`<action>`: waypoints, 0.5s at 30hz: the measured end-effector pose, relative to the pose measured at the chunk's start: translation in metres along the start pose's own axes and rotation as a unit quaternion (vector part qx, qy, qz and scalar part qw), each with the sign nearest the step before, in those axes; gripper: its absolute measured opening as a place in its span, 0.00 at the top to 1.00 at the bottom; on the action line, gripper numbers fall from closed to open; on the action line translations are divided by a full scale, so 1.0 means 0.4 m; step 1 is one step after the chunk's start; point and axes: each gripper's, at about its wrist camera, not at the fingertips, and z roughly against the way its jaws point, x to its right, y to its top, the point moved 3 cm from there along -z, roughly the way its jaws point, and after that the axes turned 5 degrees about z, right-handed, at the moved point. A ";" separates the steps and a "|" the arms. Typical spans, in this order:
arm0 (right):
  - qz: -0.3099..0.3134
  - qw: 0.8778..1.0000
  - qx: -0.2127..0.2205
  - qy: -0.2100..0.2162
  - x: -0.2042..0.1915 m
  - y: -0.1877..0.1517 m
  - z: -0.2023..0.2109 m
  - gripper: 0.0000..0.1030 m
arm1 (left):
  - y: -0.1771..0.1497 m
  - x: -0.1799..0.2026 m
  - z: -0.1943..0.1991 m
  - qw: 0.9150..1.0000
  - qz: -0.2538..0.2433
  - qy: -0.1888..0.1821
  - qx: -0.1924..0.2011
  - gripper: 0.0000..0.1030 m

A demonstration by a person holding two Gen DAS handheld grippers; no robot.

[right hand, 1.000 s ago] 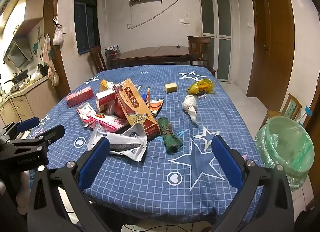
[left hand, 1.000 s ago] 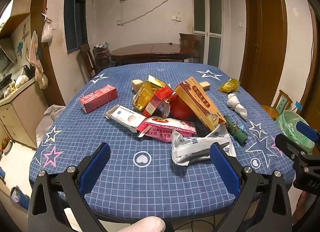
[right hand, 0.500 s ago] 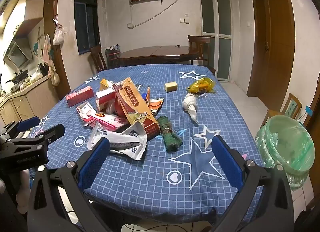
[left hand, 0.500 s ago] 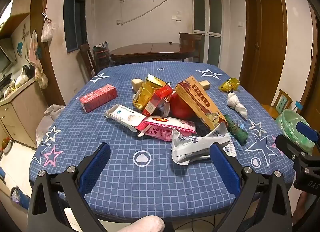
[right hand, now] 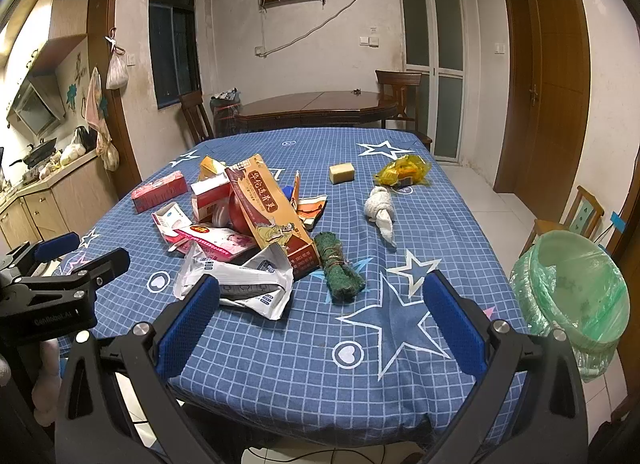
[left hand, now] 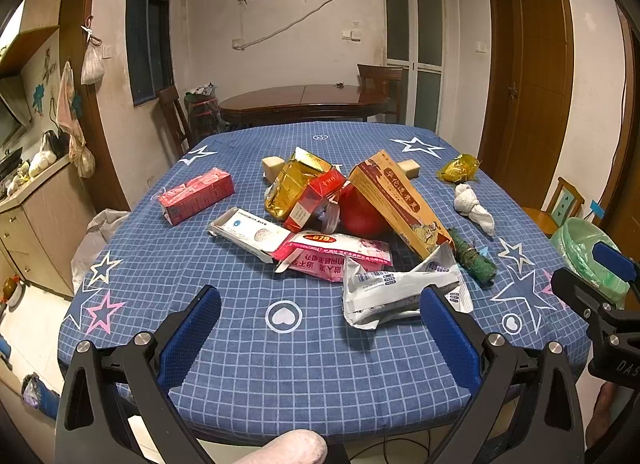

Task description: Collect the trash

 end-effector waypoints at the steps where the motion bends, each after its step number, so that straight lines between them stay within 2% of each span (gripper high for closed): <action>1: 0.001 1.000 0.000 0.000 0.000 0.000 0.000 0.05 | 0.000 0.000 0.000 1.000 0.000 0.000 0.000 0.04; 15: 0.000 1.000 0.000 -0.001 -0.005 0.004 0.007 0.05 | -0.004 -0.002 -0.004 1.000 -0.001 0.001 0.000 0.04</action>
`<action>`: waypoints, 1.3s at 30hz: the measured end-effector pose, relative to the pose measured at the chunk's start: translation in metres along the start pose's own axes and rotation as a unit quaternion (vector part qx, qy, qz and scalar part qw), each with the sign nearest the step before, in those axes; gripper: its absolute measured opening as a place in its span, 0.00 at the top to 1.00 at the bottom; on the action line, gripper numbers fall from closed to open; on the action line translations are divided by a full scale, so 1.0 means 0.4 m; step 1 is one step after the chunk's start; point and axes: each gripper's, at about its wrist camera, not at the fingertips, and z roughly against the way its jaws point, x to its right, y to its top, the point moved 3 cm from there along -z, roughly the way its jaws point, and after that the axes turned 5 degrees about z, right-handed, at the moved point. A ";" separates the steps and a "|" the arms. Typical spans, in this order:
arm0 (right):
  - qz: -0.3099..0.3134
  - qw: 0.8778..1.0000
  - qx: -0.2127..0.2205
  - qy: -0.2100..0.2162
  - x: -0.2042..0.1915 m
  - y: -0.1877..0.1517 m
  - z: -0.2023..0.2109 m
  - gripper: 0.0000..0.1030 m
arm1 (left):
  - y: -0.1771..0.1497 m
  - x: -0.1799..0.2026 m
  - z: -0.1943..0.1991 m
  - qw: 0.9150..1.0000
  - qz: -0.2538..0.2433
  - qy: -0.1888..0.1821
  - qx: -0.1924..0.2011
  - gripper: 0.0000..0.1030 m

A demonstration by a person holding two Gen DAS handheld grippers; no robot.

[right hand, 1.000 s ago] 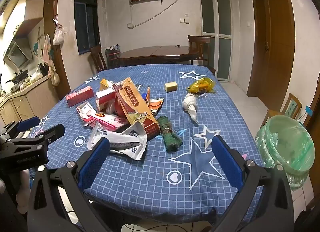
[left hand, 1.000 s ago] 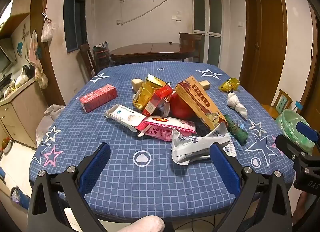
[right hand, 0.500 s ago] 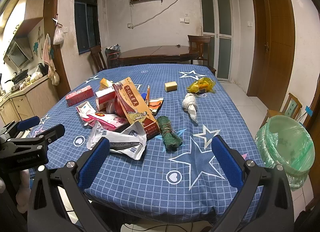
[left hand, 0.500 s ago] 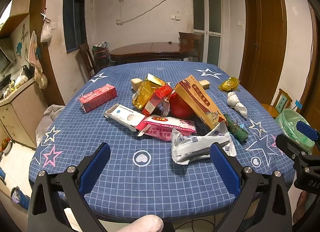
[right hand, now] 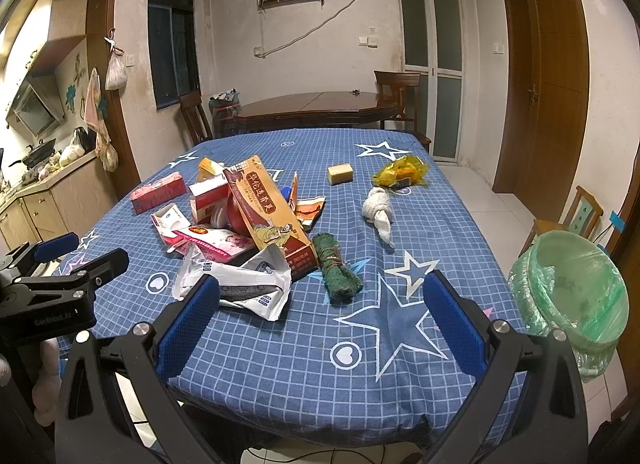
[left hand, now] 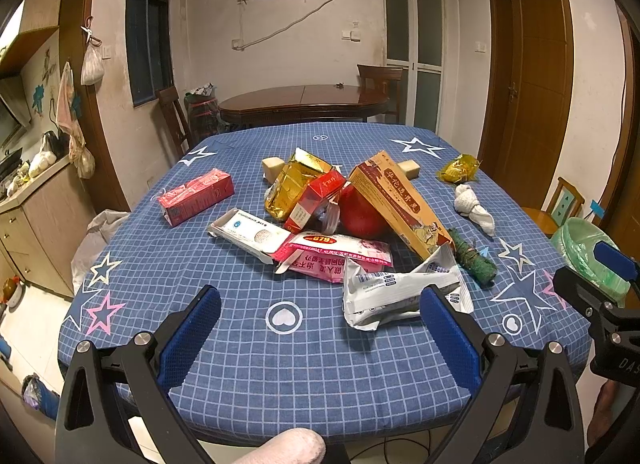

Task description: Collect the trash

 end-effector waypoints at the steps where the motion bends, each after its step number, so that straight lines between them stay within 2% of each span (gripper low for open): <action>1: 0.000 1.000 0.000 0.000 -0.001 0.000 0.001 0.05 | 0.000 0.000 0.000 1.000 0.000 0.000 0.000 0.04; 39: -0.001 1.000 -0.001 -0.001 0.007 -0.006 -0.003 0.05 | -0.013 -0.019 -0.013 1.000 0.004 0.000 -0.004 0.04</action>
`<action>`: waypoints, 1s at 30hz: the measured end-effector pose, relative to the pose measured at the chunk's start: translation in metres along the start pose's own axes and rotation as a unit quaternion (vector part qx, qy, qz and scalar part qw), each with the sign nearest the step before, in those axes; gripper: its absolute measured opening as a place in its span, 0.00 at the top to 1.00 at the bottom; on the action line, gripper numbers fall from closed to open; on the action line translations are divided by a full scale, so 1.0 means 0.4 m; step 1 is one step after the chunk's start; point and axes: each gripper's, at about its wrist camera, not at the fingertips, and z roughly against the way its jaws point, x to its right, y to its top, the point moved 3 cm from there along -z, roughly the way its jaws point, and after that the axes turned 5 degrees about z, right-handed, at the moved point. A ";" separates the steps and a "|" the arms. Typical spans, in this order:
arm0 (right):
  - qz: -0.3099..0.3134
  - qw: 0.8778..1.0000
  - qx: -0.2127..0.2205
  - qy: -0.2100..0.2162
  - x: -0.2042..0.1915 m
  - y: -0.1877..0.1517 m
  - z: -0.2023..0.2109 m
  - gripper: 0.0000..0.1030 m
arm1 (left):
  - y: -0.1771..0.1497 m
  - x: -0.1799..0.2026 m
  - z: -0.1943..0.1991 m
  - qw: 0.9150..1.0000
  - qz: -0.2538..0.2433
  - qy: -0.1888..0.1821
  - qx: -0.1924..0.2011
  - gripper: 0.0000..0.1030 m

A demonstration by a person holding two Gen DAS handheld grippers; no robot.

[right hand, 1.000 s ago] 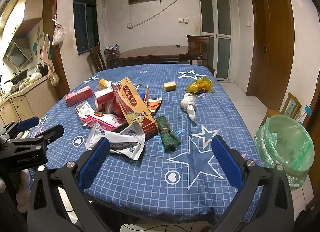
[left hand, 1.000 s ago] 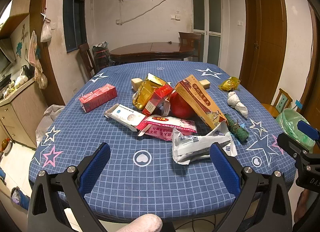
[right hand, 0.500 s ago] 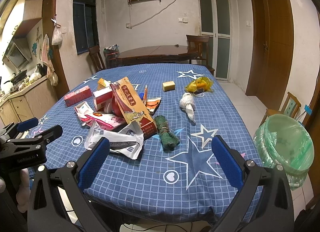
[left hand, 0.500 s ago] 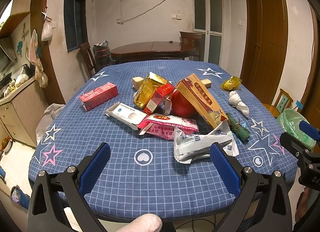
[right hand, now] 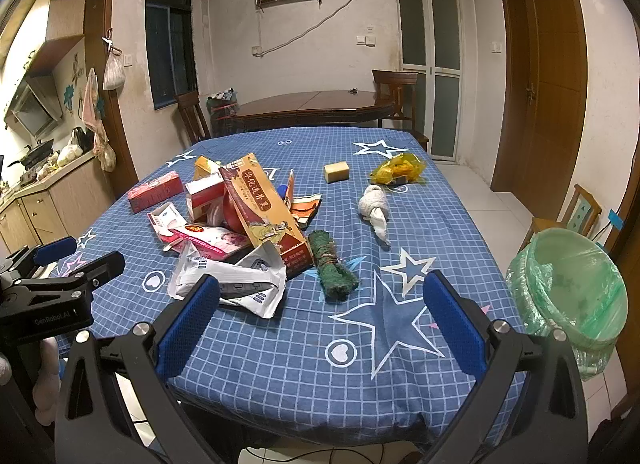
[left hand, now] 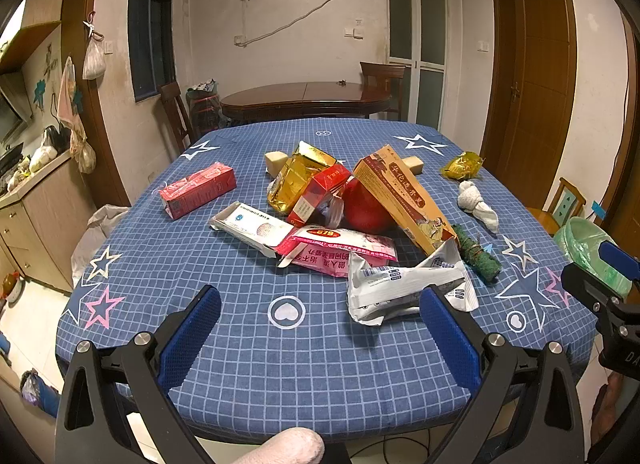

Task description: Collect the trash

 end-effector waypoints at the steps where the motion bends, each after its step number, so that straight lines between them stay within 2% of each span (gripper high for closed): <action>1: 0.000 1.000 0.000 0.000 0.001 -0.002 0.000 0.05 | 0.000 0.000 0.000 1.000 0.000 0.000 0.000 0.04; 12: 0.001 1.000 -0.001 0.001 0.003 -0.006 -0.004 0.05 | -0.002 -0.007 -0.012 1.000 -0.001 0.000 -0.002 0.04; 16: 0.011 1.000 0.003 0.021 -0.002 -0.017 -0.007 0.05 | 0.005 -0.060 -0.054 1.000 -0.005 -0.011 -0.010 0.04; 18: 0.022 0.999 -0.001 0.032 -0.009 -0.026 -0.016 0.05 | 0.005 -0.106 -0.100 0.999 -0.022 -0.014 -0.033 0.04; 20: 0.028 0.999 -0.009 0.044 -0.011 -0.038 -0.029 0.05 | 0.007 -0.156 -0.154 0.996 -0.041 -0.040 -0.066 0.04; 23: 0.027 0.998 -0.020 0.057 -0.011 -0.052 -0.053 0.05 | 0.034 -0.243 -0.230 0.994 -0.040 -0.036 -0.097 0.04; 28: 0.025 0.997 -0.033 0.071 -0.024 -0.050 -0.090 0.05 | 0.081 -0.311 -0.346 0.983 0.011 -0.085 -0.165 0.05; 29: 0.028 0.996 -0.035 0.073 -0.028 -0.045 -0.099 0.05 | 0.088 -0.326 -0.383 0.975 0.053 -0.094 -0.195 0.05; 30: 0.031 0.996 -0.037 0.073 -0.031 -0.041 -0.106 0.05 | 0.098 -0.337 -0.412 0.969 0.089 -0.101 -0.206 0.06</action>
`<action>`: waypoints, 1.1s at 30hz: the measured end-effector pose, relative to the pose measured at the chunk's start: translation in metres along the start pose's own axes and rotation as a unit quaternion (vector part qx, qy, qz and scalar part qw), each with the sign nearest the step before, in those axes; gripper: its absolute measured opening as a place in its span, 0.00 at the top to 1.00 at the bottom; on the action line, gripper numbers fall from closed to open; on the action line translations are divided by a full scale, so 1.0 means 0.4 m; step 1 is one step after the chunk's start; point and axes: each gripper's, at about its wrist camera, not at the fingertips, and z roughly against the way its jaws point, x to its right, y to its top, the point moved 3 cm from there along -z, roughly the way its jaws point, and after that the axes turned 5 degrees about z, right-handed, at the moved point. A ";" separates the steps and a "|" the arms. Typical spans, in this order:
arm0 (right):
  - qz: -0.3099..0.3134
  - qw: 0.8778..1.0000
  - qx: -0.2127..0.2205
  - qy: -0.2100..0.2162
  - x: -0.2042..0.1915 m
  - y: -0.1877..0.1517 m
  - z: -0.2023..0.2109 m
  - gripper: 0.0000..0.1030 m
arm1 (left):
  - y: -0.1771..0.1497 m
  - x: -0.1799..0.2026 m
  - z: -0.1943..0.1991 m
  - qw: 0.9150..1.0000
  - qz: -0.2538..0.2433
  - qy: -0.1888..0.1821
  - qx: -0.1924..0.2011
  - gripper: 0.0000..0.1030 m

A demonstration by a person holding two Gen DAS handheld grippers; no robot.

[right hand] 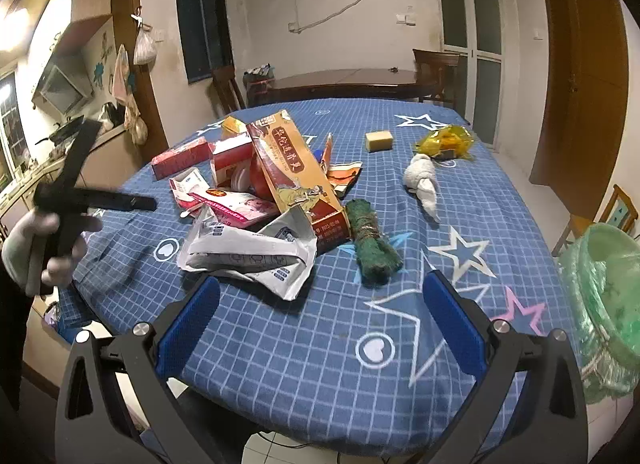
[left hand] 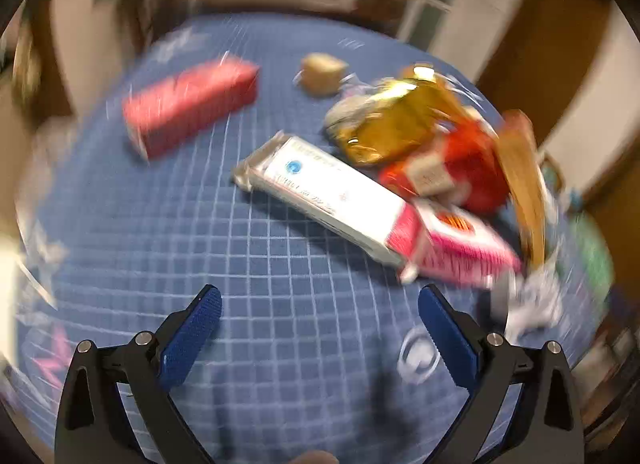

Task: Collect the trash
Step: 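Grasp the white medicine box with the left tool while the right tool grasps the green scrubber pad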

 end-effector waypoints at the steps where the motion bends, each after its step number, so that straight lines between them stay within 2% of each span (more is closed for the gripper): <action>1: 0.001 1.000 -0.001 0.000 0.000 0.005 -0.007 0.05 | 0.016 -0.004 -0.007 1.000 0.016 -0.002 0.006 0.11; 2: 0.000 1.000 -0.002 0.001 0.002 0.006 -0.013 0.05 | 0.029 -0.008 -0.014 0.999 0.031 0.003 0.012 0.14; 4: -0.001 1.000 -0.004 0.002 0.003 0.010 -0.022 0.05 | 0.050 -0.014 -0.033 0.998 0.063 0.004 0.012 0.30; 6: 0.000 1.000 -0.009 0.005 0.004 0.011 -0.034 0.05 | 0.065 -0.017 -0.068 0.997 0.081 0.009 -0.001 0.40; 9: 0.002 1.000 -0.012 0.009 0.005 0.010 -0.045 0.05 | 0.084 -0.006 -0.084 0.996 0.085 0.031 0.004 0.44; 14: 0.005 0.999 -0.018 0.027 0.009 0.012 -0.074 0.05 | 0.110 0.024 -0.117 0.995 0.084 0.050 0.013 0.64; 16: 0.009 0.999 -0.022 0.043 0.009 0.015 -0.088 0.12 | 0.106 0.031 -0.117 0.995 0.085 0.053 0.021 0.75; 17: 0.011 0.998 -0.025 0.048 0.008 0.015 -0.096 0.16 | 0.106 0.033 -0.119 0.995 0.085 0.055 0.024 0.76; 19: 0.018 0.997 -0.041 0.060 0.016 0.018 -0.120 0.34 | 0.103 0.034 -0.117 0.994 0.090 0.055 0.032 0.81; 21: 0.024 0.997 -0.055 0.056 0.034 0.024 -0.144 0.42 | 0.100 0.043 -0.107 0.994 0.082 0.060 0.046 0.83; 27: 0.038 0.996 -0.076 0.031 0.089 0.066 -0.206 0.44 | 0.088 0.059 -0.010 0.992 0.056 0.062 0.098 0.92; 32: 0.046 0.992 -0.115 0.016 0.097 0.067 -0.276 0.57 | 0.050 0.086 0.032 0.991 0.028 0.065 0.111 0.92; 33: 0.044 0.991 -0.122 0.012 0.099 0.062 -0.283 0.63 | 0.045 0.087 0.033 0.992 0.026 0.063 0.110 0.92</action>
